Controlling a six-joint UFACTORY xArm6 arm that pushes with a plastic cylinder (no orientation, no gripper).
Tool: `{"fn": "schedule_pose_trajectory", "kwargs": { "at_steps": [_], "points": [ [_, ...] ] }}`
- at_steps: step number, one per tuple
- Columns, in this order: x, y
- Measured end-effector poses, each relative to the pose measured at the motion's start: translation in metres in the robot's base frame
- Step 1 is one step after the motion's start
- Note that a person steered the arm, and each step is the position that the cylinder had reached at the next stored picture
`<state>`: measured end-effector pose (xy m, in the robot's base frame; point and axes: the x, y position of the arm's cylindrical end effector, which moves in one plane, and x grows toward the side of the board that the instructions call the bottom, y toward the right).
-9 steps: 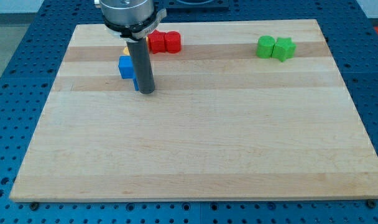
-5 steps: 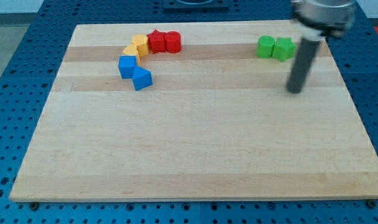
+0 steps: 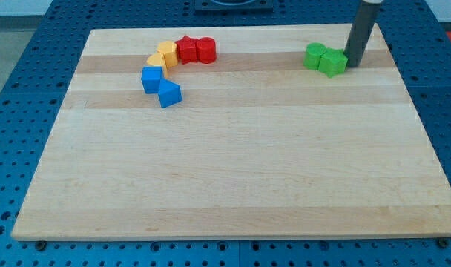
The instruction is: Move the green star to the bottom right of the blue triangle
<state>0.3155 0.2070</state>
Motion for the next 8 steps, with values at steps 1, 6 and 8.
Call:
{"fn": "schedule_pose_trajectory", "kwargs": {
  "at_steps": [1, 6, 8],
  "points": [
    [0.014, -0.016],
    [-0.019, -0.108],
    [-0.004, -0.133]
  ]
}}
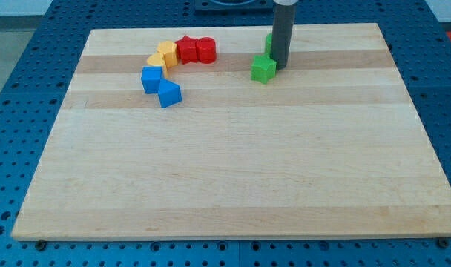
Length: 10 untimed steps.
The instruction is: Move the green star to the bottom right of the blue triangle
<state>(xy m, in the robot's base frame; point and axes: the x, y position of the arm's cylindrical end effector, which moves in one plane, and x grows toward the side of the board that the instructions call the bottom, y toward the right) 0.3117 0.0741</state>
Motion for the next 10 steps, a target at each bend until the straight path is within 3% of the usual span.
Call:
{"fn": "schedule_pose_trajectory", "kwargs": {
  "at_steps": [2, 5, 7, 10],
  "points": [
    [0.028, -0.039],
    [0.016, -0.077],
    [0.043, -0.104],
    [0.043, -0.126]
  ]
}}
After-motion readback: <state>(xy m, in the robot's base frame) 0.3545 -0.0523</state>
